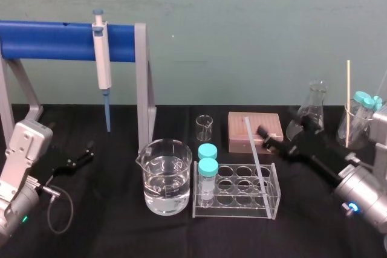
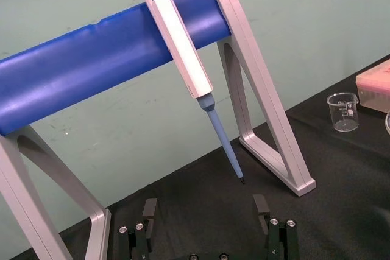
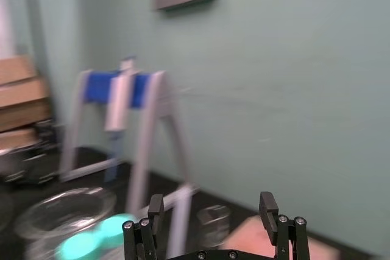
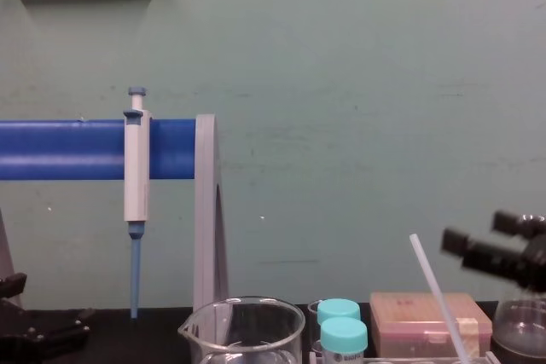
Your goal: Pick up the stirring rod with one hand, then place it down.
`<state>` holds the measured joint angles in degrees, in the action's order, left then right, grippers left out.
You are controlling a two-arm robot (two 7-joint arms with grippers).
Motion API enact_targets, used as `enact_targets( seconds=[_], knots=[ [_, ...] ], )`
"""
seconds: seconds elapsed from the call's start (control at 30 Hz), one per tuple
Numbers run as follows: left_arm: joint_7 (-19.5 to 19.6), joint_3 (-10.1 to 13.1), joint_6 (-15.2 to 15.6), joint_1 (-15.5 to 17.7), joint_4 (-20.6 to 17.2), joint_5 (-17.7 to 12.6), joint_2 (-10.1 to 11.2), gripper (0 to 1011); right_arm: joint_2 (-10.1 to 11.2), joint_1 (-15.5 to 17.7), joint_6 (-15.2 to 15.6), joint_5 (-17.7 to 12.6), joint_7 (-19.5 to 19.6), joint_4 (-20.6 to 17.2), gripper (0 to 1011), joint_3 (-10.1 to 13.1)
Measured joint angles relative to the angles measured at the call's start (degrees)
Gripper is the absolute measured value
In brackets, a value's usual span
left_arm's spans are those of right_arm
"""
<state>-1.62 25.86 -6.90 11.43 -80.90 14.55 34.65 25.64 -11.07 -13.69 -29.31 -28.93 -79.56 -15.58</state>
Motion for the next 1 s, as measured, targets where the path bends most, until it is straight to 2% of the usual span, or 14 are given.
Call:
enact_targets(
  seconds=[0.07, 0.17, 0.27, 0.33, 0.5, 0.63, 1.0],
  knots=[
    [0.0, 0.0, 0.0, 0.0, 0.0, 0.0, 0.0, 1000, -0.37, 0.78, -0.03, 1.86, 4.61, -1.24, 1003, 1.72],
    [0.0, 0.0, 0.0, 0.0, 0.0, 0.0, 0.0, 1000, -0.92, 1.46, 0.88, 4.08, 9.52, -1.91, 1003, 3.29],
    [0.0, 0.0, 0.0, 0.0, 0.0, 0.0, 0.0, 1000, -1.78, 1.97, 5.04, 6.77, 15.62, -1.46, 1003, 4.56],
    [0.0, 0.0, 0.0, 0.0, 0.0, 0.0, 0.0, 1000, -2.06, 1.98, 7.2, 7.39, 17.05, -0.82, 1003, 4.71],
    [0.0, 0.0, 0.0, 0.0, 0.0, 0.0, 0.0, 1000, -2.96, 1.65, 13.06, 7.77, 18.24, 1.82, 1003, 4.76],
    [0.0, 0.0, 0.0, 0.0, 0.0, 0.0, 0.0, 1000, -3.17, 1.22, 15.01, 8.18, 17.88, 2.97, 1002, 4.49],
    [0.0, 0.0, 0.0, 0.0, 0.0, 0.0, 0.0, 1000, -3.11, 1.34, 14.44, 8.14, 17.94, 2.59, 1003, 4.6]
  ],
)
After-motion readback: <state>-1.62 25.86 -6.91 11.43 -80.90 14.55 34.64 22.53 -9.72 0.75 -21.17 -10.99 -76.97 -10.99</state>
